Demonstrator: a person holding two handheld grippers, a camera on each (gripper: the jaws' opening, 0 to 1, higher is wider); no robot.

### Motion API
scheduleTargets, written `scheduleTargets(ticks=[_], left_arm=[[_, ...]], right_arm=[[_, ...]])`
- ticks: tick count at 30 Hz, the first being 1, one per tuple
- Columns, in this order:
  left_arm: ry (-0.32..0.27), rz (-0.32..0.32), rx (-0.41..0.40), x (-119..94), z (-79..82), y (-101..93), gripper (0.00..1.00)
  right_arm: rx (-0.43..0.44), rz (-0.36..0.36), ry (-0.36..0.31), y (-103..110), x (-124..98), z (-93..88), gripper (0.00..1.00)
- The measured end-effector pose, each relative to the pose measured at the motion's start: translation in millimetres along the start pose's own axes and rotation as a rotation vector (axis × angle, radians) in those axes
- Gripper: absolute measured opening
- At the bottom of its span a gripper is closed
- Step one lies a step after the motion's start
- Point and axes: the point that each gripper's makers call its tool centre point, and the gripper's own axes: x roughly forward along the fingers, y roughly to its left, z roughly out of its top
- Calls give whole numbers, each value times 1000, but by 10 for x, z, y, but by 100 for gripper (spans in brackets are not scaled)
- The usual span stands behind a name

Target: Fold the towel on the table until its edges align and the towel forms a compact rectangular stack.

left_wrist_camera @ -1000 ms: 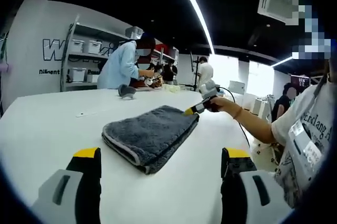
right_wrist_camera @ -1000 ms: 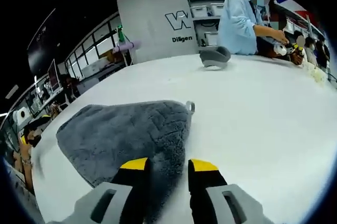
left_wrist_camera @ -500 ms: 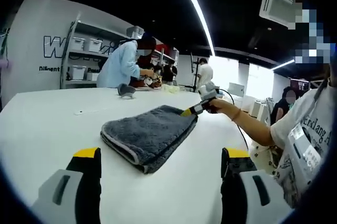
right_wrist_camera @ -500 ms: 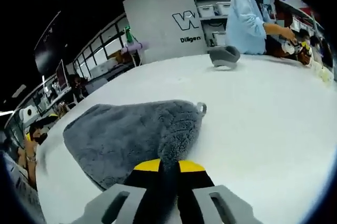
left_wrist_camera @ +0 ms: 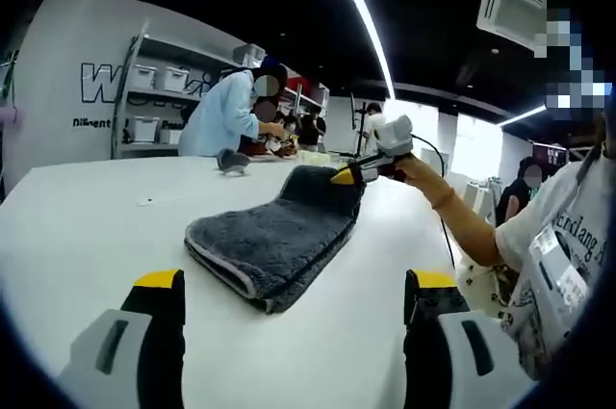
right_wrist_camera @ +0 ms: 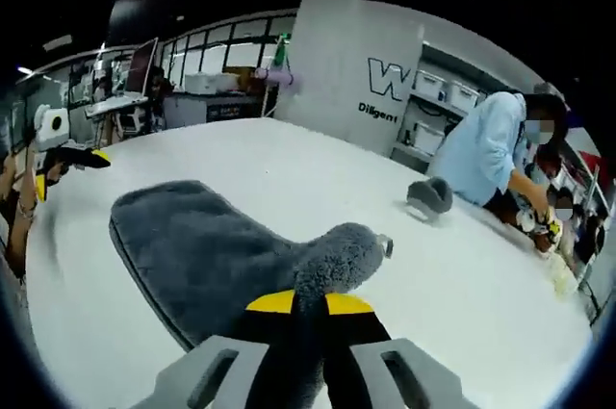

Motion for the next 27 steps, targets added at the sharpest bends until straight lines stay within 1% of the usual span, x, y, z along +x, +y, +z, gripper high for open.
scheduleTargets(ticks=[1, 4, 6, 7, 9, 12, 13, 15, 17, 22, 25, 27], left_arm=[[1, -1, 0, -1, -4, -3, 99], [0, -4, -2, 1, -7, -10, 99], [4, -5, -2, 2, -16, -14, 99], [6, -6, -1, 4, -22, -17, 99], [10, -6, -1, 8, -35, -22, 99], [8, -24, -15, 12, -43, -52, 99], [3, -39, -25, 14, -40, -75, 99], [-3, -62, -37, 18, -37, -114, 99], [1, -64, -36, 21, -45, -117, 99], [53, -3, 4, 30, -135, -38, 99], [59, 5, 4, 25, -140, -16, 99], [53, -3, -4, 25, -131, -30, 99]], right_arm=[[-11, 10, -16, 64, 2, 89, 8], [-85, 5, -28, 186, 24, 267, 8], [-115, 16, -39, 284, 44, 365, 8], [-132, 39, -55, 378, 66, 446, 8], [-148, 75, -74, 502, 97, 537, 8], [-148, 175, -114, 792, 152, 680, 8], [-143, 199, -122, 861, 176, 714, 8], [-172, 212, -113, 978, 244, 750, 8], [-204, 214, -103, 1064, 309, 772, 8], [-261, 266, -102, 1351, 426, 863, 8], [-298, 271, -100, 1451, 482, 936, 8], [-315, 275, -99, 1517, 532, 986, 8]])
